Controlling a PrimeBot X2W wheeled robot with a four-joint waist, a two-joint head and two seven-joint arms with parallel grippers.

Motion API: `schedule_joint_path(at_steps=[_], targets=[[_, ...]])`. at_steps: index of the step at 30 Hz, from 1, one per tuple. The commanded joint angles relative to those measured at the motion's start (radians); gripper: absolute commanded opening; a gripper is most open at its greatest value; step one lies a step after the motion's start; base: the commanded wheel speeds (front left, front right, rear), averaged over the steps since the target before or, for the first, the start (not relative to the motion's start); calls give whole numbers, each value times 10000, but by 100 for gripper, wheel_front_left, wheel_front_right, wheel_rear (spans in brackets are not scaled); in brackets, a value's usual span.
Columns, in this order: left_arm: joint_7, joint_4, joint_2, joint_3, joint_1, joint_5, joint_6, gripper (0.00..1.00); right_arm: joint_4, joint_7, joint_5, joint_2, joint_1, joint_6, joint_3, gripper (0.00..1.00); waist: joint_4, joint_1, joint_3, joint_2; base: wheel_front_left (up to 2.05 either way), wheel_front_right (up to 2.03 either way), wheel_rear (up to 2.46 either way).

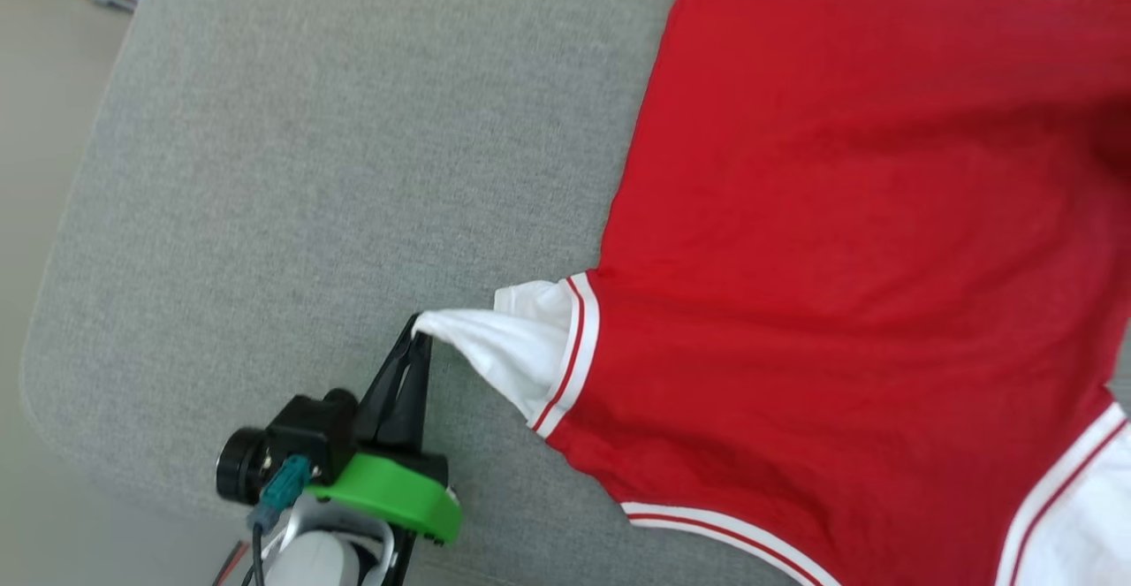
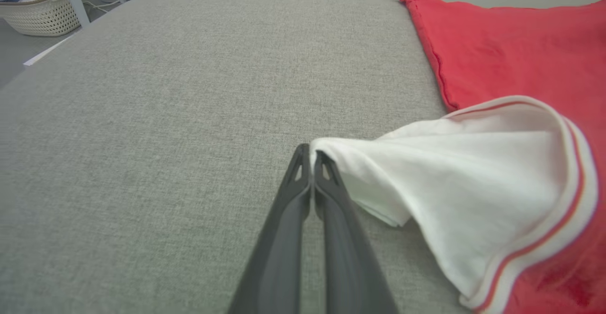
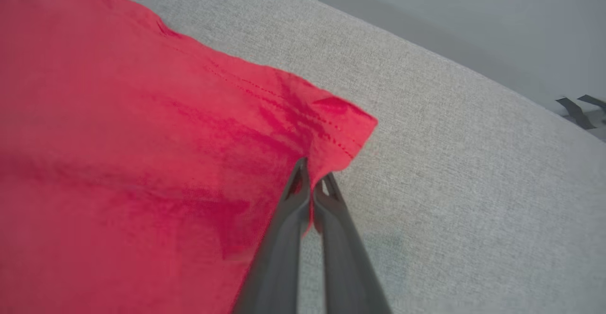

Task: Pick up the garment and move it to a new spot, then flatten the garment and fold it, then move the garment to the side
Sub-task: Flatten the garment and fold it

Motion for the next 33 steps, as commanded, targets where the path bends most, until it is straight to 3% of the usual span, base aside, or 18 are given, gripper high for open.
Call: schedule_joint_path(at_steps=[1,10,19,25,33], targets=[[-32,55,91,87,162,81,-34,0,-163,-152,130,-168,304,-2,112,0,-657,-1,-1040,0,0,0,0],[-32,210,314,629,1284,-71,154,0,-1585,-836,1224,-1340,3541,-2,358,0,-1572,-1,-2552,0,0,0,0],[-32,241,341,774,1844,-126,207,0,-2432,-705,1720,-1572,6854,-2,-67,0,-1871,-1,-3169,0,0,0,0],[-32,302,366,772,1967,-145,218,0,-2617,-698,1930,-1116,9212,-2,-536,0,-1890,-1,-3355,0,0,0,0],[-32,429,351,703,1987,-171,209,0,-2181,-1125,1643,294,10744,-2,-1045,3,-1860,-1,-3384,0,0,0,0]])
